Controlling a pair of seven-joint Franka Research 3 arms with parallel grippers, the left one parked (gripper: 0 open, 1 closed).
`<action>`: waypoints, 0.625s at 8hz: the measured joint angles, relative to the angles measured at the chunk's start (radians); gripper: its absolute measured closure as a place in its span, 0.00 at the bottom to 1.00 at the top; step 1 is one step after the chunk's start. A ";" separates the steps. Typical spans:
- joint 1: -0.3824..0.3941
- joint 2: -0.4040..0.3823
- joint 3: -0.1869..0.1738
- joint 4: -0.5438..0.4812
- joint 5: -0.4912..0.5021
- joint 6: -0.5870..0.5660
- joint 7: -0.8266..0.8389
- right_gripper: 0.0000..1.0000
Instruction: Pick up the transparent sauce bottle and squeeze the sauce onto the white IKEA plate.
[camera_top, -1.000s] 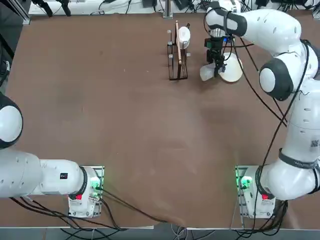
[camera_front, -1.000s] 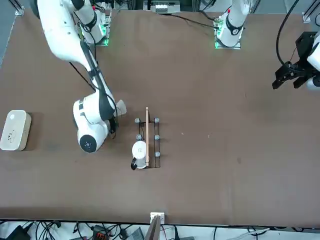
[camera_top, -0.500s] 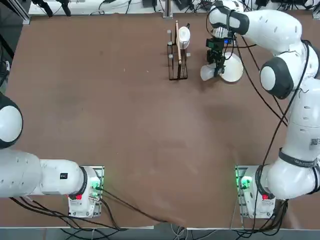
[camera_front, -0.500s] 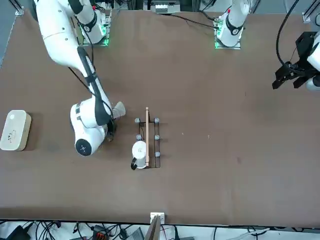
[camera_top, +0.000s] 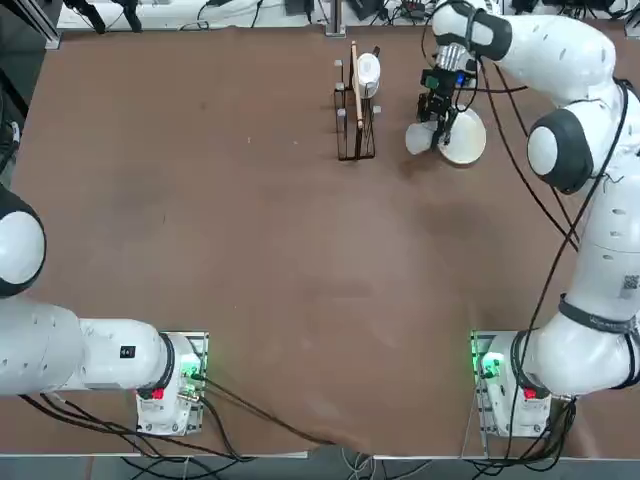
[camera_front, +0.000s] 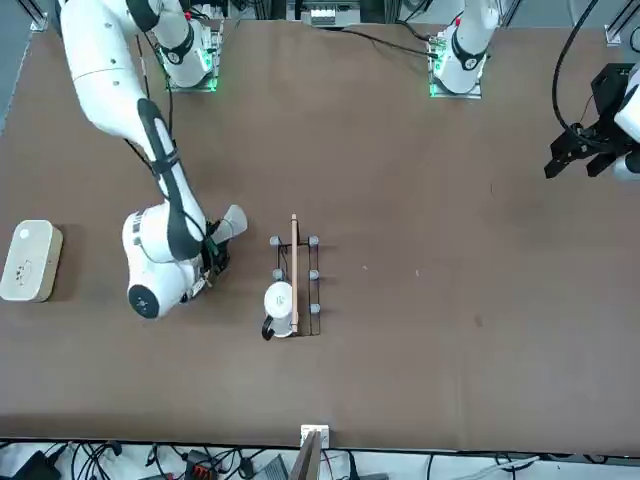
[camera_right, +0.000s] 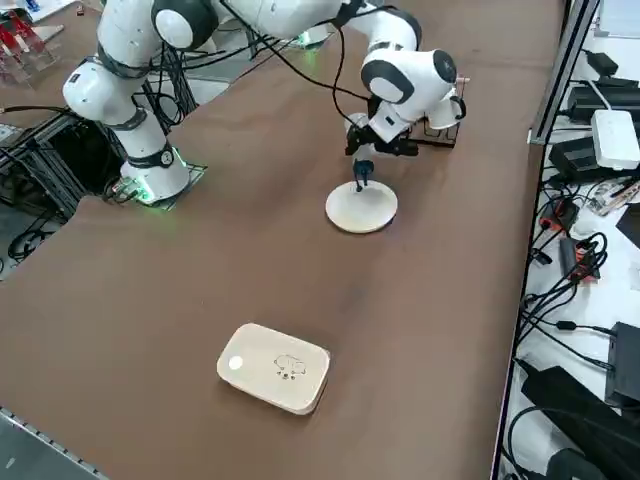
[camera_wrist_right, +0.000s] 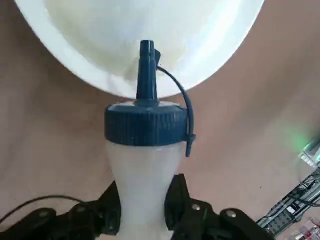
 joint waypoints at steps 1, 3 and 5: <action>-0.016 0.001 0.000 0.000 0.005 0.006 -0.024 0.61; -0.054 0.002 -0.001 0.000 0.007 0.008 -0.060 0.61; -0.112 0.002 -0.002 0.000 0.012 0.005 -0.104 0.61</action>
